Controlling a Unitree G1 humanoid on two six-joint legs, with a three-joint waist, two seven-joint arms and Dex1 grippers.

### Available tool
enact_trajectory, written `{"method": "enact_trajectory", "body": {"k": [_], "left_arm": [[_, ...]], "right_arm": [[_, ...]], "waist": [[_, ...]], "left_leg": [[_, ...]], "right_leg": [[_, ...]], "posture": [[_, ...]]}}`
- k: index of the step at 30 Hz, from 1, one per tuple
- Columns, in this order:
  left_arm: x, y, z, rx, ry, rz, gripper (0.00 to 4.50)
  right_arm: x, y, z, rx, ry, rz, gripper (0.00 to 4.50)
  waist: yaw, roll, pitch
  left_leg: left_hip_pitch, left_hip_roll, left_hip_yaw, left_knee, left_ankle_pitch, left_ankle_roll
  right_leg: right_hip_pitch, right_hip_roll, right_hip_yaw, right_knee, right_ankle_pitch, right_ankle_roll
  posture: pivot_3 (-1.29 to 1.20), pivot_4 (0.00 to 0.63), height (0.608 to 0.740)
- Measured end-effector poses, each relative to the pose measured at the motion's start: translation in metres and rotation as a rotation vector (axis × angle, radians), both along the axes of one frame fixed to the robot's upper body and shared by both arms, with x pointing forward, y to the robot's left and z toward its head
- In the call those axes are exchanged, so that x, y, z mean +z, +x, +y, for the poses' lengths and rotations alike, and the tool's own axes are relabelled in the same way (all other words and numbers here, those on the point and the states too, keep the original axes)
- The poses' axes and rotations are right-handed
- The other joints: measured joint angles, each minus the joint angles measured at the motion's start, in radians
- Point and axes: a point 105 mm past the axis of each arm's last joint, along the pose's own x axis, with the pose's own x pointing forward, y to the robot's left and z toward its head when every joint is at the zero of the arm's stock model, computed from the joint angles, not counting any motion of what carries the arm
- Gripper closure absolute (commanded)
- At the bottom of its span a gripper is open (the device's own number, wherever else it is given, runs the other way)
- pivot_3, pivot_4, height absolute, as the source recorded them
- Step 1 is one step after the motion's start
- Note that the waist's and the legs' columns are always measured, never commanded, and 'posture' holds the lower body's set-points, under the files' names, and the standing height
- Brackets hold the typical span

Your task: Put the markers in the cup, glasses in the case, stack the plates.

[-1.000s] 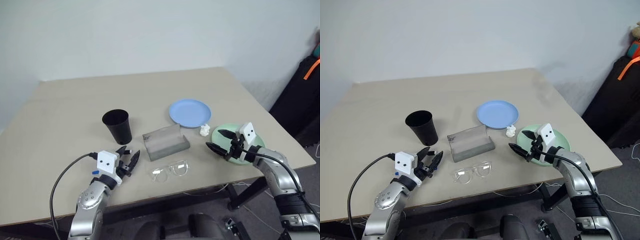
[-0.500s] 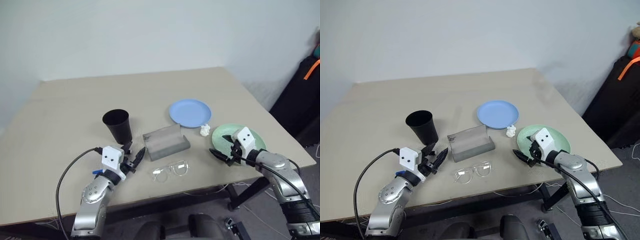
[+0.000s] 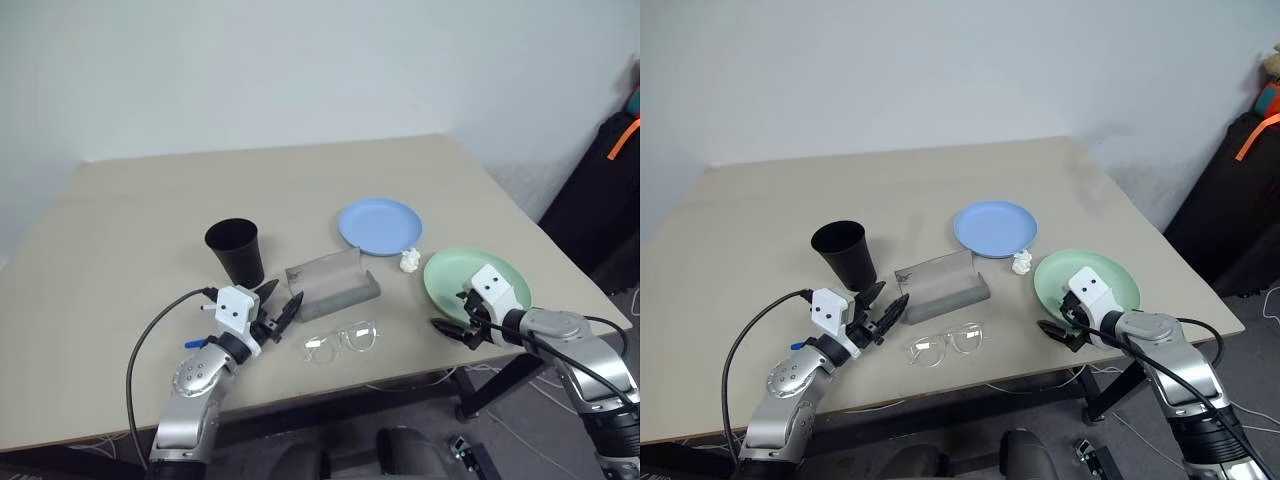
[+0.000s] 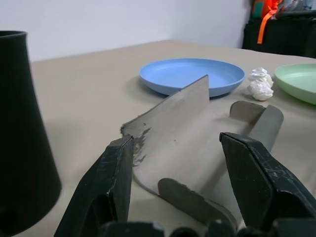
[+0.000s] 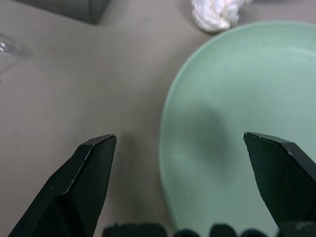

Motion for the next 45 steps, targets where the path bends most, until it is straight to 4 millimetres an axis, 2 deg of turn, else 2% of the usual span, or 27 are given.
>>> {"method": "enact_trajectory", "body": {"k": [6, 9, 14, 17, 20, 23, 27, 32, 36, 40, 45], "left_arm": [[0.0, 0.0, -0.001, -0.004, -0.002, 0.002, 1.61], [-0.001, -0.001, -0.001, -0.003, -0.005, 0.004, 1.56], [-0.005, -0.003, -0.002, -0.004, -0.007, 0.019, 1.56], [-0.007, -0.004, -0.001, -0.001, -0.007, 0.027, 1.56], [-0.008, -0.005, -0.001, 0.002, -0.007, 0.031, 1.56], [-0.007, -0.004, -0.001, 0.006, -0.007, 0.031, 1.56], [-0.007, -0.004, -0.001, 0.009, -0.006, 0.031, 1.56], [-0.007, -0.004, -0.001, 0.015, -0.006, 0.029, 1.56], [-0.007, -0.003, -0.001, 0.017, -0.006, 0.027, 1.56], [-0.004, -0.001, -0.003, 0.013, -0.011, 0.014, 1.56], [-0.001, 0.001, -0.004, 0.011, -0.013, 0.002, 1.56]], "right_arm": [[0.003, -0.004, 0.008, 0.01, -0.009, 0.004, 0.0], [0.001, -0.004, 0.01, 0.004, -0.021, 0.009, 0.6], [0.0, -0.002, 0.014, -0.001, -0.03, 0.009, 2.26], [0.003, 0.002, 0.016, -0.016, -0.031, -0.006, 3.46], [0.002, 0.004, 0.014, -0.029, -0.042, -0.009, 4.47], [0.009, 0.011, 0.017, -0.03, -0.046, -0.042, 4.47], [0.003, 0.017, 0.017, -0.034, -0.09, -0.058, 4.47], [0.003, 0.038, 0.0, -0.109, -0.194, -0.14, 4.47], [0.005, 0.051, -0.004, -0.089, -0.258, -0.222, 4.47], [0.018, 0.071, 0.005, 0.004, -0.278, -0.334, 4.47], [0.049, 0.097, 0.032, 0.188, -0.213, -0.441, 4.47]], "waist": [[0.0, 0.0, 0.0], [0.0, 0.0, 0.0], [0.0, 0.0, 0.0], [0.0, 0.0, 0.0], [0.0, 0.0, 0.0], [-0.003, -0.002, 0.0], [-0.002, -0.002, 0.0], [0.0, -0.002, 0.0], [-0.001, -0.001, 0.0], [-0.003, -0.001, 0.0], [-0.003, -0.001, 0.0]], "left_leg": [[0.0, 0.0, 0.0, 0.0, 0.0, 0.0], [0.0, 0.0, 0.0, 0.0, -0.001, -0.002], [0.0, 0.0, 0.0, 0.0, -0.001, -0.002], [0.0, 0.0, 0.0, 0.0, -0.001, -0.002], [0.0, 0.0, 0.0, 0.0, -0.001, -0.002], [0.0, 0.001, 0.001, 0.0, -0.002, -0.003], [0.0, 0.001, 0.002, 0.001, -0.002, -0.004], [0.0, 0.002, 0.003, 0.002, -0.002, -0.004], [-0.001, 0.001, 0.003, 0.001, -0.001, 0.001], [-0.001, 0.001, 0.004, 0.001, -0.002, 0.003], [0.0, 0.001, 0.004, 0.001, -0.001, 0.003]], "right_leg": [[0.0, 0.0, 0.0, 0.0, 0.0, 0.0], [0.0, 0.0, 0.0, 0.0, 0.0, 0.0], [0.0, 0.0, 0.0, 0.0, 0.0, 0.0], [0.0, 0.0, 0.0, 0.0, 0.0, 0.0], [0.0, 0.0, 0.0, -0.001, 0.0, 0.0], [0.0, 0.0, -0.001, -0.002, 0.0, 0.0], [0.001, 0.0, -0.001, -0.002, 0.0, 0.0], [0.0, -0.001, -0.001, -0.002, 0.0, 0.0], [-0.001, 0.0, -0.001, -0.001, 0.0, 0.0], [-0.002, 0.0, 0.0, -0.002, 0.0, 0.0], [0.0, 0.0, 0.0, -0.001, 0.0, 0.0]], "posture": [[0.0, 0.0, 0.728], [0.0, 0.0, 0.728], [0.0, 0.0, 0.728], [0.0, 0.0, 0.728], [0.0, 0.0, 0.728], [0.0, 0.0, 0.728], [0.0, 0.0, 0.728], [0.0, 0.0, 0.728], [0.0, 0.0, 0.728], [0.0, 0.0, 0.728], [0.0, 0.0, 0.728]]}}
